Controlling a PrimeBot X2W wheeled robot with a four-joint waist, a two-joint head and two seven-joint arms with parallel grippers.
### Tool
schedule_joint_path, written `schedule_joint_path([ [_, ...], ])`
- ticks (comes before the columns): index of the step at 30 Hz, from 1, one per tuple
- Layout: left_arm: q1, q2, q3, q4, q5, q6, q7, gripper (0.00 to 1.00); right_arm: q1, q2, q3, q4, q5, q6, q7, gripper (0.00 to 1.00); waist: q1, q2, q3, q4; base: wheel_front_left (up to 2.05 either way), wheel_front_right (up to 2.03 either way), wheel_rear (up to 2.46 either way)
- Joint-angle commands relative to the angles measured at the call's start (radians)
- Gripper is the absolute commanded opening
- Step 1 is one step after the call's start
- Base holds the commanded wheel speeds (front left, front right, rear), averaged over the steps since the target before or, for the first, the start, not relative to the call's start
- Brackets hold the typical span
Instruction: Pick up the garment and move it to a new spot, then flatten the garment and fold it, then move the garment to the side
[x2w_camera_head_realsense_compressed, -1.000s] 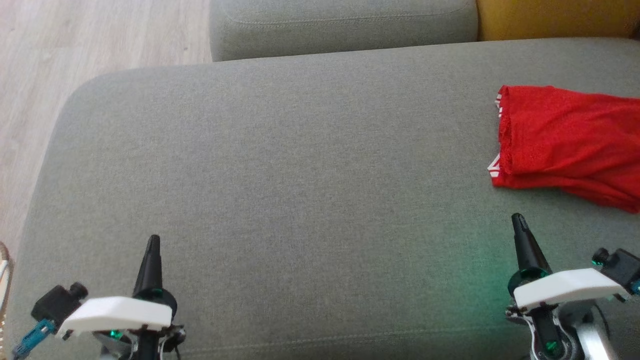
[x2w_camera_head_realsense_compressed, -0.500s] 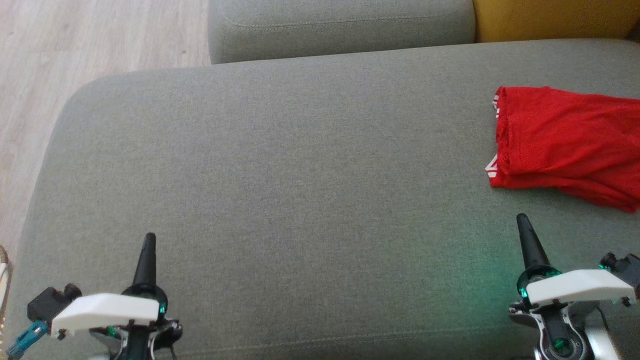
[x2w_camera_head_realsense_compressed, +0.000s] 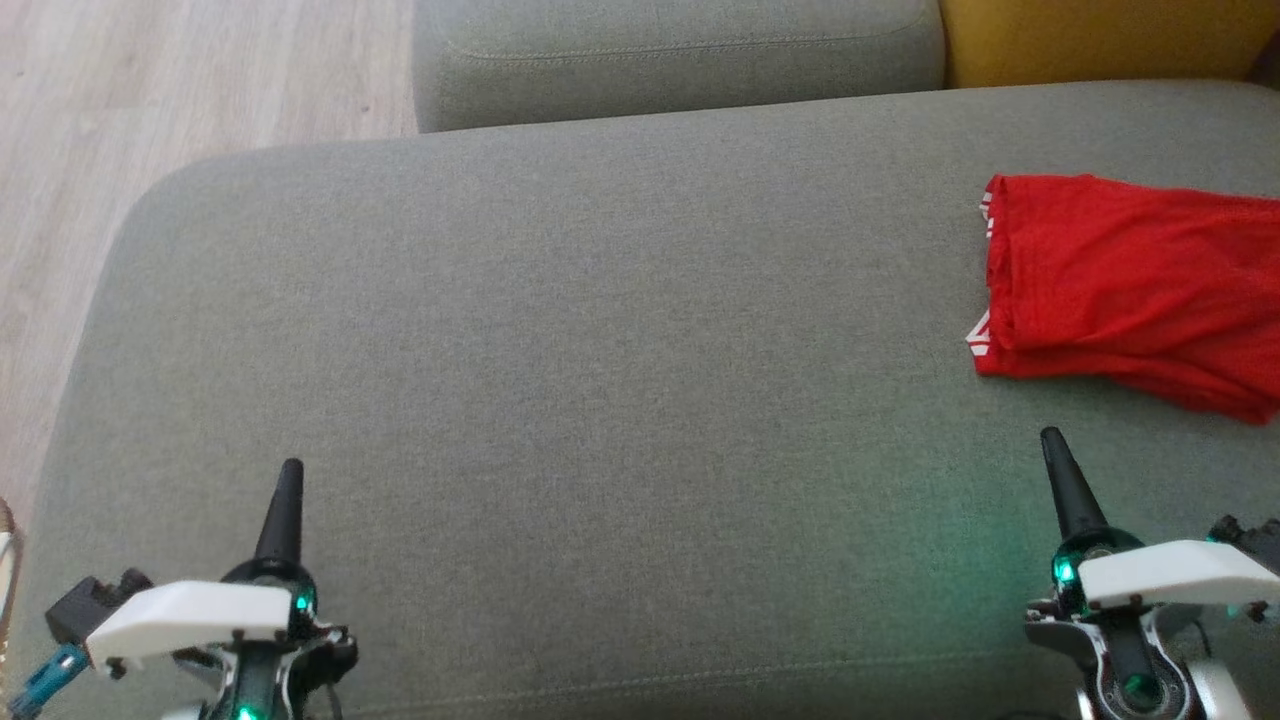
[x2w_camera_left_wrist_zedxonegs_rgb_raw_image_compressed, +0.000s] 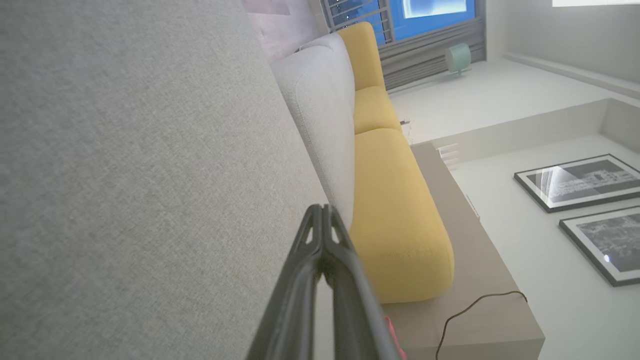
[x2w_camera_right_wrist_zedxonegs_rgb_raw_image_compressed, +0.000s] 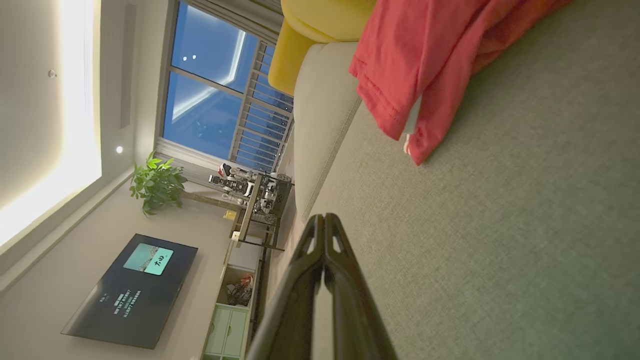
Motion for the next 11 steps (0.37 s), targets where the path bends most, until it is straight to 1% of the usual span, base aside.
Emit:
schedule_joint_path([
  [1, -0.058, 0.016, 0.037, -0.025, -0.026, -0.009, 0.010, 0.00, -0.052, -0.003, 0.009, -0.039, 0.031, 0.000, 0.008, 0.00, 0.0000, 0.0000, -0.001, 0.000, 0.00, 0.00, 0.00],
  [11, -0.071, 0.016, 0.056, -0.014, -0.127, -0.014, 0.040, 0.00, -0.053, -0.003, 0.000, -0.040, 0.148, 0.000, 0.037, 0.00, 0.0000, 0.0000, -0.005, -0.004, 0.00, 0.00, 0.00],
])
